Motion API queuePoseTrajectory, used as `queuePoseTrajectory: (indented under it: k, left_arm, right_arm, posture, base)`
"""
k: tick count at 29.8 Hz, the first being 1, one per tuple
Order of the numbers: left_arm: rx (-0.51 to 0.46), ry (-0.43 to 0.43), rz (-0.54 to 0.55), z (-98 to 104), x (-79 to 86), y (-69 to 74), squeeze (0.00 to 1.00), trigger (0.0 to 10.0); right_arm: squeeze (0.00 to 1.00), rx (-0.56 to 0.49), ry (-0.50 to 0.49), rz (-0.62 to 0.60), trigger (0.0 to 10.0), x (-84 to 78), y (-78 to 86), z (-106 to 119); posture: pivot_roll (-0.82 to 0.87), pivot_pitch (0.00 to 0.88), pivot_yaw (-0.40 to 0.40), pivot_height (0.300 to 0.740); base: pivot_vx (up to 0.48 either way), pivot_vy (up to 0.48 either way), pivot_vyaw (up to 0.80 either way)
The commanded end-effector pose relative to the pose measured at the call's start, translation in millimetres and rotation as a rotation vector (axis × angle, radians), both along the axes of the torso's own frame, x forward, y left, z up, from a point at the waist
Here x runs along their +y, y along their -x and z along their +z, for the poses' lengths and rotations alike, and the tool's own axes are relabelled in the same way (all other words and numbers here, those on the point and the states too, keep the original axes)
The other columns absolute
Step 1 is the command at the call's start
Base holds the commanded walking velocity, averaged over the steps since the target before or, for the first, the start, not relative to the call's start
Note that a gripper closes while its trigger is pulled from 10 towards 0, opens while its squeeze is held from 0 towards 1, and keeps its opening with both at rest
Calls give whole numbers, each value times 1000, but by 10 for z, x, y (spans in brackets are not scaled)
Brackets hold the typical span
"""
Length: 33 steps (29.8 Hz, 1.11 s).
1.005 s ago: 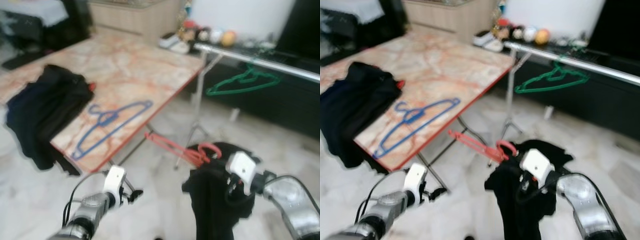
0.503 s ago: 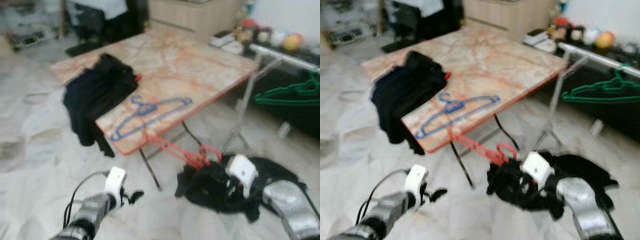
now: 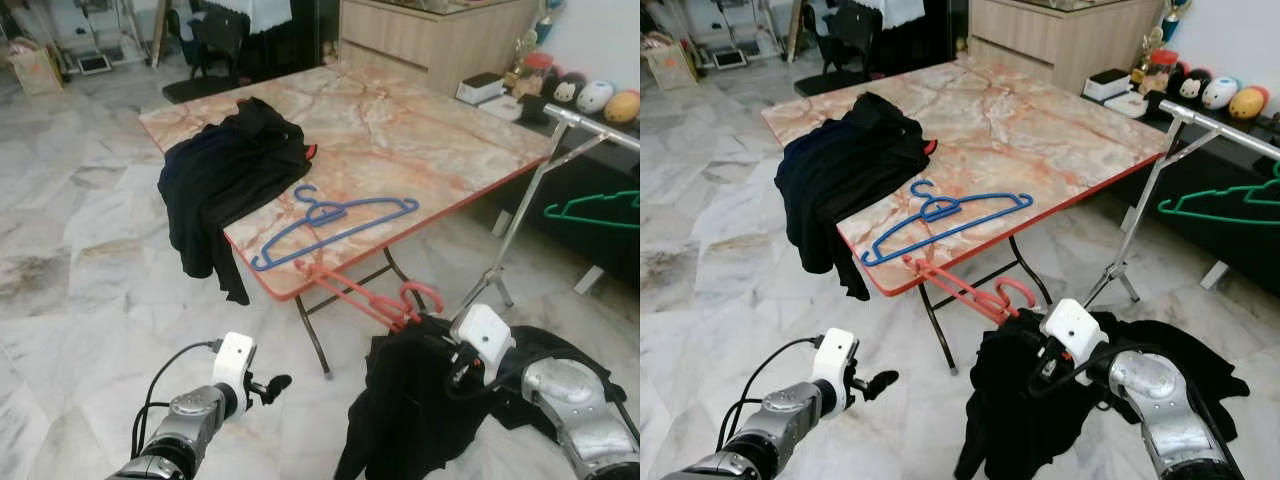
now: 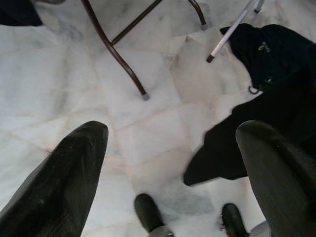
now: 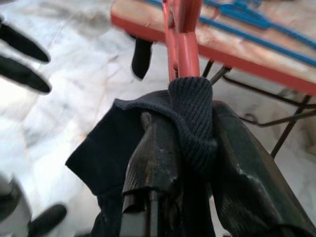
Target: Hang hanger
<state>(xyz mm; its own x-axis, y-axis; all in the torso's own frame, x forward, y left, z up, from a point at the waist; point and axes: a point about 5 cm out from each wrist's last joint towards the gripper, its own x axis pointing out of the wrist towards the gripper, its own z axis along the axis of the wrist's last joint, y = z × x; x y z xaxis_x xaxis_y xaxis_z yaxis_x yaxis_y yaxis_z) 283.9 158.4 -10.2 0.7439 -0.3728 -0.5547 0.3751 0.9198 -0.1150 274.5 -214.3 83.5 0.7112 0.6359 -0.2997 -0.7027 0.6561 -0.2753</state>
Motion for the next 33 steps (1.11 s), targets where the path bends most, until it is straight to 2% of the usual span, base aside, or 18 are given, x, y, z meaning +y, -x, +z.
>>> queuePoseTrajectory:
  k: [1,4,11,17,33]
  left_arm:
    - [-4,-14,-24,-12,-18,20,0,10000]
    - [-5,-12,-29,-12,-12,23,0,10000]
    - [-11,-10,-41,7,-4,6,0,10000]
    - [-12,5,-67,-1,-59,20,0,10000]
    - [-21,15,-62,16,-52,6,0,10000]
  right_arm:
    - [0,-57,-38,-75,10000,-54,-63,96]
    - [0,-58,-63,-96,10000,-48,-36,75]
    - [0,-43,-56,-121,10000,-104,53,10]
    - [0,-55,-55,-133,10000,-114,28,39]
    - [0,-70,-64,-134,10000,-97,-13,73]
  posture:
    - [-70,0,49,740]
    - [-75,0,65,740]
    - [-84,0,73,740]
    - [-85,0,72,740]
    - [-81,0,63,740]
  base:
    - [0,0,0]
    - [0,0,0]
    - [0,0,0]
    - [0,0,0]
    - [0,0,0]
